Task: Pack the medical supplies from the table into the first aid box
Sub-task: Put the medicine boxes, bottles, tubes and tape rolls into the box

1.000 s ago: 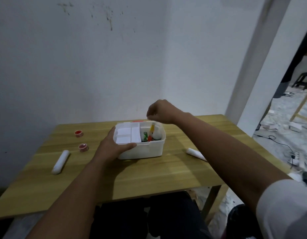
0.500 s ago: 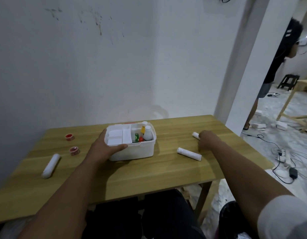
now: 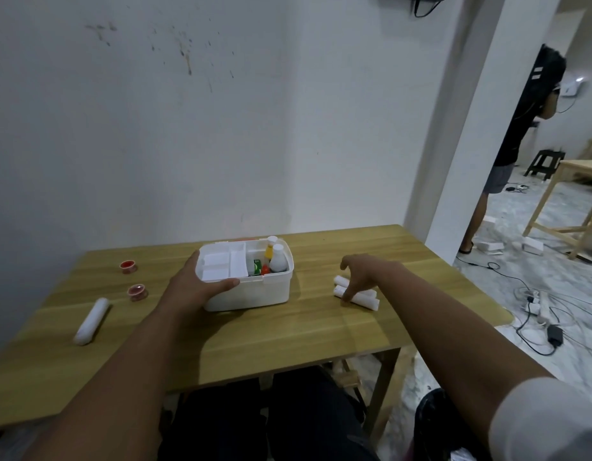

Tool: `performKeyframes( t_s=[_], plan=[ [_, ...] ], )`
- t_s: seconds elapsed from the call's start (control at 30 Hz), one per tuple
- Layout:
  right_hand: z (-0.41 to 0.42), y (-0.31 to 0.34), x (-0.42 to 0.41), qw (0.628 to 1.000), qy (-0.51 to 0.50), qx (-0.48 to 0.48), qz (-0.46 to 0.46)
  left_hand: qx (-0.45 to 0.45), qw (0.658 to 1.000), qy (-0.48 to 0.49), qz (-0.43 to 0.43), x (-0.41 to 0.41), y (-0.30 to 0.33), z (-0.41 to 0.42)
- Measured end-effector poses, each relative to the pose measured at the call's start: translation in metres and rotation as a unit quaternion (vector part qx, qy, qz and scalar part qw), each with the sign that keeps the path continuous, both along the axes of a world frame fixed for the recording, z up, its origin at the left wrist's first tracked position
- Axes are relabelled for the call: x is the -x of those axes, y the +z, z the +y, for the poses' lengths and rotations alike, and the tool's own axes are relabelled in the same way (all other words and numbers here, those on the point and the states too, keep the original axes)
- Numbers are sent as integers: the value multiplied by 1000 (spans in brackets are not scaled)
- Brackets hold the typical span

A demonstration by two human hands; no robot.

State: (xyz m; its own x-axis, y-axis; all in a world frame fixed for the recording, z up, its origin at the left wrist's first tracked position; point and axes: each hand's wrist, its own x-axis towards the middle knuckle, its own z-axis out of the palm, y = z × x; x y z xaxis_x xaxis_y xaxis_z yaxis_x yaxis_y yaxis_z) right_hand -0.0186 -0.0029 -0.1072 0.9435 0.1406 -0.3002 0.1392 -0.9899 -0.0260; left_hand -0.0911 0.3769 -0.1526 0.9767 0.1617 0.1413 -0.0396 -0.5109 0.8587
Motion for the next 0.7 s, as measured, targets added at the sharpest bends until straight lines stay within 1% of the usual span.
performKeyframes(
  t_s=[0.07, 0.17, 0.33, 0.43, 0.5, 0.57, 0.63, 0.7],
  plan=[
    [4, -4, -2, 1000, 13, 22, -8, -1, 1000, 3, 6, 1, 0, 1],
    [9, -5, -2, 1000, 7, 25, -14, -5, 1000, 13, 15, 2, -1, 2],
    [18, -2, 1, 1000, -12, 19, -1, -7, 1000, 14, 13, 0, 0, 1],
    [24, 3, 2, 1000, -6, -12, 1, 7, 1000, 10, 11, 2, 0, 0],
    [29, 13, 1, 998, -2, -63, -16, 15, 1000, 2, 4, 5, 1, -1],
    [37, 31, 0, 988, -4, -145, -59, 19, 1000, -1, -2, 6, 1, -2],
    [49, 52, 1, 966, -1, -229, -121, 22, 1000, 2, -1, 6, 2, -3],
    [63, 71, 2, 935, 0, -319, -155, 25, 1000, -1, 2, 6, 2, -3]
  ],
)
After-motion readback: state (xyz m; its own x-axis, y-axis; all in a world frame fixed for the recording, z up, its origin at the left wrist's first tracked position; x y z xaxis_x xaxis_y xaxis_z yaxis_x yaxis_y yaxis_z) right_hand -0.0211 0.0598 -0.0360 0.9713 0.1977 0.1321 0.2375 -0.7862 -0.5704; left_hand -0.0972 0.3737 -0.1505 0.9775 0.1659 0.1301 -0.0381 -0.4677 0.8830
